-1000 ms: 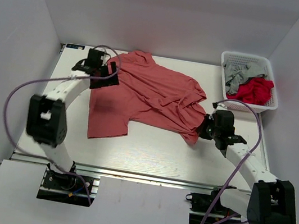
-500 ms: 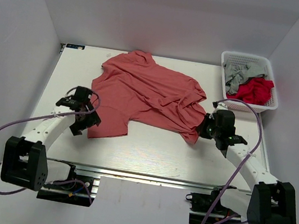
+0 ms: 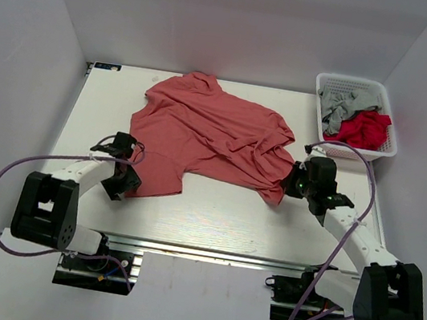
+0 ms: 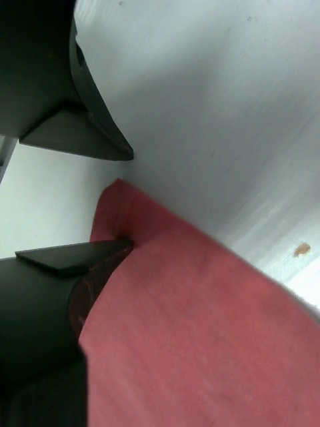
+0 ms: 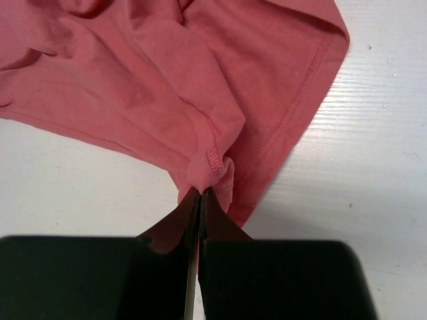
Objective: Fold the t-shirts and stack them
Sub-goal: Flatten out the tshirt
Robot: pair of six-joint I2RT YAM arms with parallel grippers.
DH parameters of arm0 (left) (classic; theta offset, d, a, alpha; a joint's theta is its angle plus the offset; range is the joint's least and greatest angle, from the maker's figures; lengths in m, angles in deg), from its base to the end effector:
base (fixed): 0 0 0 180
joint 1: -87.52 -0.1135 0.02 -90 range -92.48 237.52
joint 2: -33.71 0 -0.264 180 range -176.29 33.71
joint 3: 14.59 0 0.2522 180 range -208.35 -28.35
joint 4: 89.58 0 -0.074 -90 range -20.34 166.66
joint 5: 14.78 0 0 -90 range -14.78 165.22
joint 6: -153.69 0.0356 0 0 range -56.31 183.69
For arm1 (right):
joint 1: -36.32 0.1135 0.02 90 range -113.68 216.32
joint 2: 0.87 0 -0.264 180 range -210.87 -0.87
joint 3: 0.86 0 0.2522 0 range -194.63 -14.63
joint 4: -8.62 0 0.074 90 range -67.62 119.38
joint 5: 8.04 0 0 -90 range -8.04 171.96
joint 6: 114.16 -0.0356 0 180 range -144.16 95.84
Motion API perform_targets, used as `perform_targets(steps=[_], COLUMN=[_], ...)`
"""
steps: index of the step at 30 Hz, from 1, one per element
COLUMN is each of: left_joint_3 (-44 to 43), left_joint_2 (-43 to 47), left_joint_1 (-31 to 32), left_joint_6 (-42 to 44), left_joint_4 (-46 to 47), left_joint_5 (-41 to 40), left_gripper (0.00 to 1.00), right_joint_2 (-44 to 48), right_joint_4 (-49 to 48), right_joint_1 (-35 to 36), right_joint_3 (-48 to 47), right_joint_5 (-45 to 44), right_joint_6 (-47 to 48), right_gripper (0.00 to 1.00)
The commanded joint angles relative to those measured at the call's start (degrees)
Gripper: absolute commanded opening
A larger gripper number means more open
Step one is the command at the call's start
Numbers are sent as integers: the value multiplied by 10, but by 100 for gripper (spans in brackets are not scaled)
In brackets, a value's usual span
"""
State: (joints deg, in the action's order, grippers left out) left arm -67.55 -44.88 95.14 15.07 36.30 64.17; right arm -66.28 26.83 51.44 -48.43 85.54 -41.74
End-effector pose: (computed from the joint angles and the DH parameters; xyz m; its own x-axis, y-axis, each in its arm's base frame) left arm 0.2136 -0.0217 0.1560 -0.7170 -0.6471 -0.2591 -0.6682 0.7440 -0.0088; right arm 0.2299 0.0644 0.2118 -0.6349 0.1407 -0.7596 -0.1230 0.9523 0.2792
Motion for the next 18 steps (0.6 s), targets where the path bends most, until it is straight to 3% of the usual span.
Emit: perform_targets(steps=[1, 4, 5, 6, 13, 18], left_joint_3=[15, 34, 40, 46, 15, -77], left_joint_2=[-17, -17, -17, -10, 3, 71], left_joint_1=[-1, -1, -1, -1, -1, 10], left_joint_6=[4, 9, 9, 9, 33, 72], left_joint_4=[21, 21, 32, 37, 58, 69], left_joint_5=[9, 26, 38, 38, 29, 43], left_gripper=[59, 36, 23, 2, 0, 0], right_joint_2=[22, 28, 32, 34, 46, 80], right_joint_4=[-8, 1, 1, 0, -8, -24], right_joint_1=[-1, -1, -2, -1, -1, 0], right_joint_3=[6, 8, 9, 12, 15, -7], right_joint_5=[-10, -26, -28, -26, -9, 14], right_joint_6=[4, 3, 1, 1, 2, -4], right_gripper=[0, 0, 0, 0, 0, 0])
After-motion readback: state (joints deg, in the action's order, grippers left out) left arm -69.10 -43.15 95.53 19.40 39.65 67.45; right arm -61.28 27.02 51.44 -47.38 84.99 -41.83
